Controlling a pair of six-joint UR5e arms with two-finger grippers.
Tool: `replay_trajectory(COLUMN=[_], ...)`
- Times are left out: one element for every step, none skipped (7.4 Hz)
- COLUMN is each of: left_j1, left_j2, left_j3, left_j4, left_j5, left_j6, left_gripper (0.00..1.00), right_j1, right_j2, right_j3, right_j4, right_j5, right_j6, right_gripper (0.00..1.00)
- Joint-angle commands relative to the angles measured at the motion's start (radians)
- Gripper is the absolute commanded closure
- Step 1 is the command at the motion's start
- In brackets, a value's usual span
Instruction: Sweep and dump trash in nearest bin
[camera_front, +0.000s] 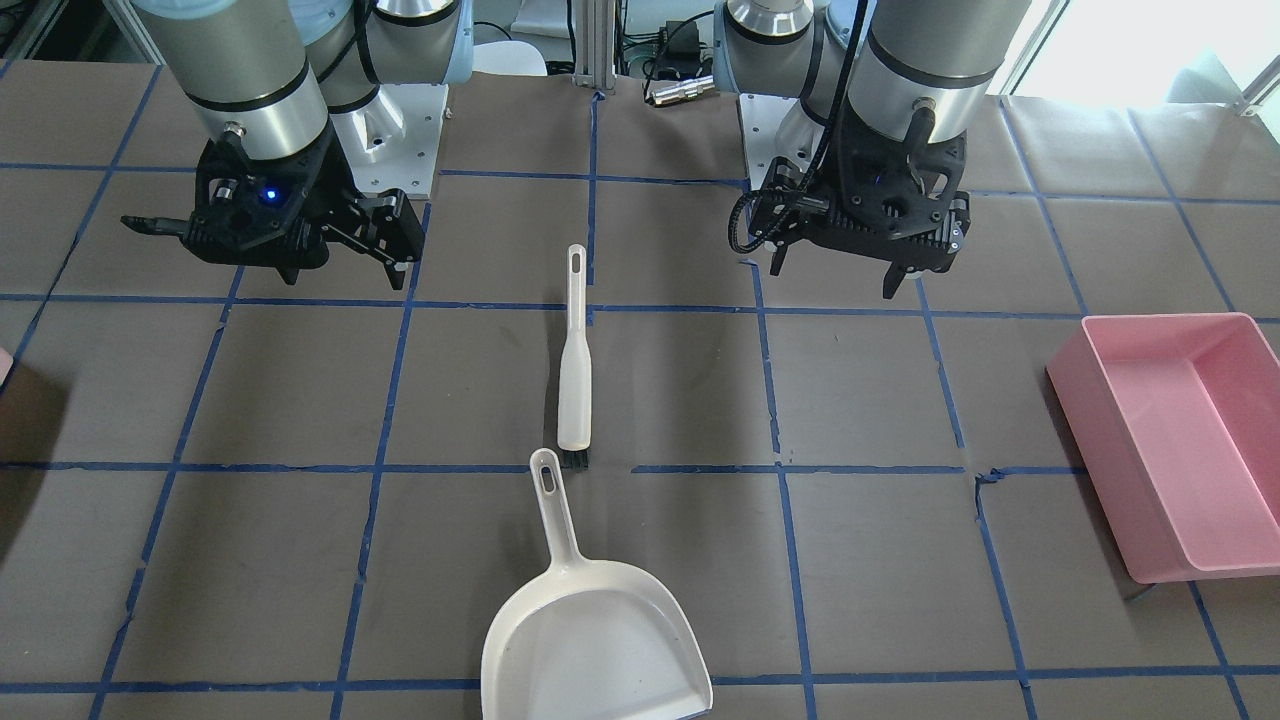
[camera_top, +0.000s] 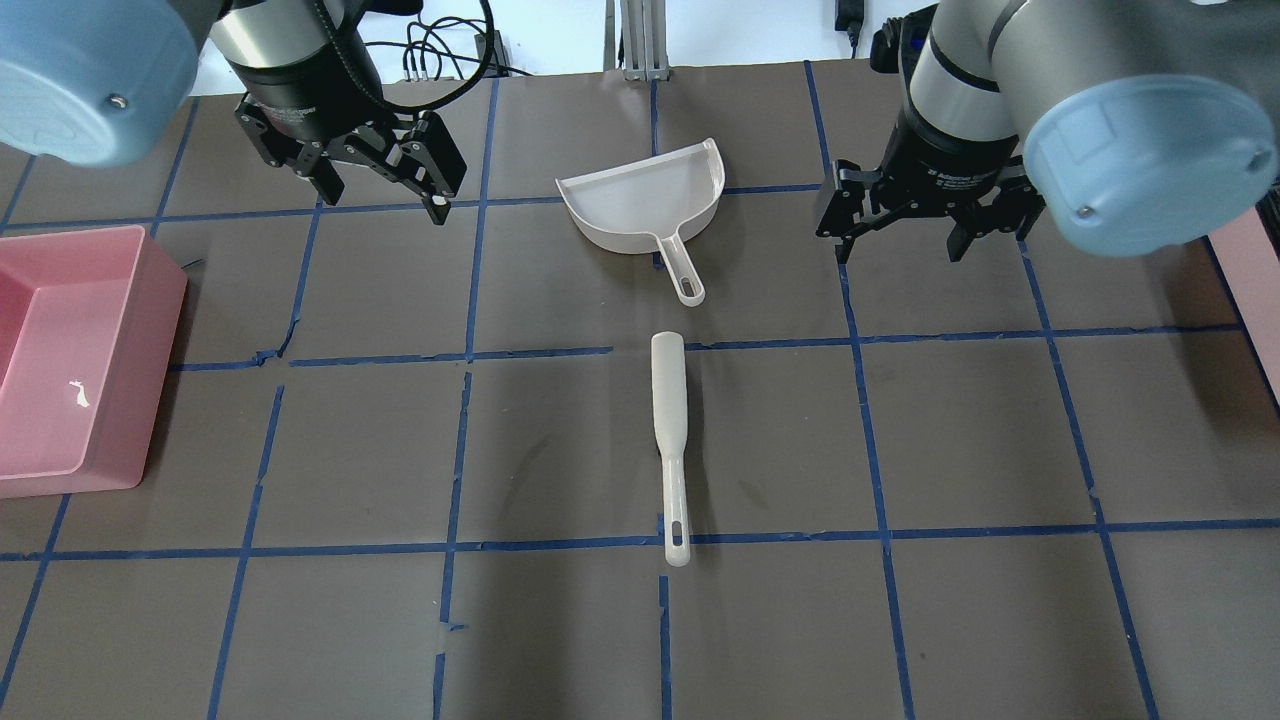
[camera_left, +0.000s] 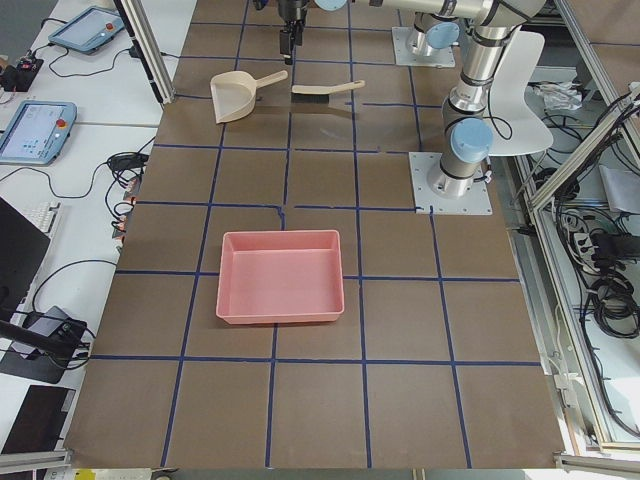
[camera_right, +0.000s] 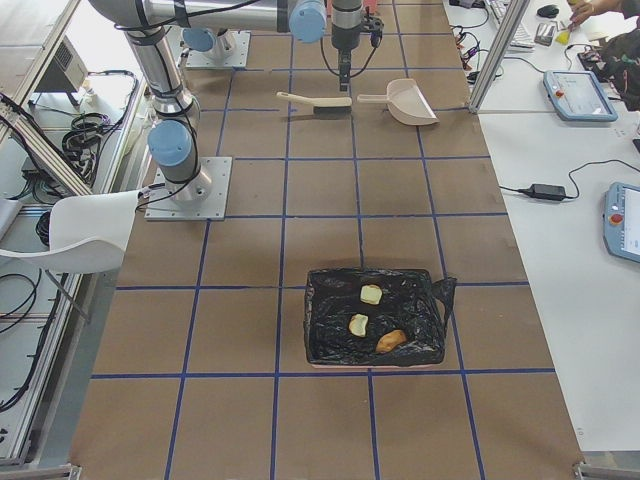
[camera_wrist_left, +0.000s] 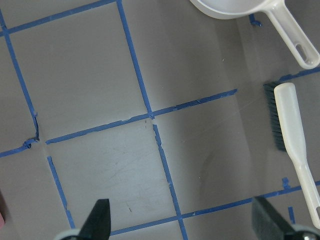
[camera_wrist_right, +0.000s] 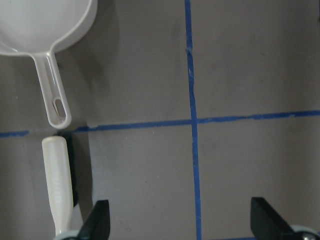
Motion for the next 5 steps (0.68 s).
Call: replay_trajectory(left_j1=[0.000, 0.000, 0.000, 0.000, 0.000], left_j2=[0.000, 0.000, 0.000, 0.000, 0.000], left_j3=[0.000, 0.000, 0.000, 0.000, 0.000], left_j4=[0.000, 0.000, 0.000, 0.000, 0.000], left_j5=[0.000, 0.000, 0.000, 0.000, 0.000], left_j6=[0.000, 0.000, 0.000, 0.000, 0.000], left_gripper=[0.00, 0.00, 0.00, 0.00, 0.00], right_j1=[-0.002, -0.003, -0.009, -0.014, -0.009], right_j2=[-0.051, -0.043, -0.031, -0.037, -0.031], right_j3=[0.033, 0.047, 0.046, 0.050, 0.054], right_j4=[0.015, 0.009, 0.005, 0.004, 0.001], right_j5=[0.002, 0.014, 0.006, -0.003, 0.014], right_j6=[-0.029, -0.026, -0.029, -0.040, -0.034], right_gripper=[0.00, 0.00, 0.00, 0.00, 0.00])
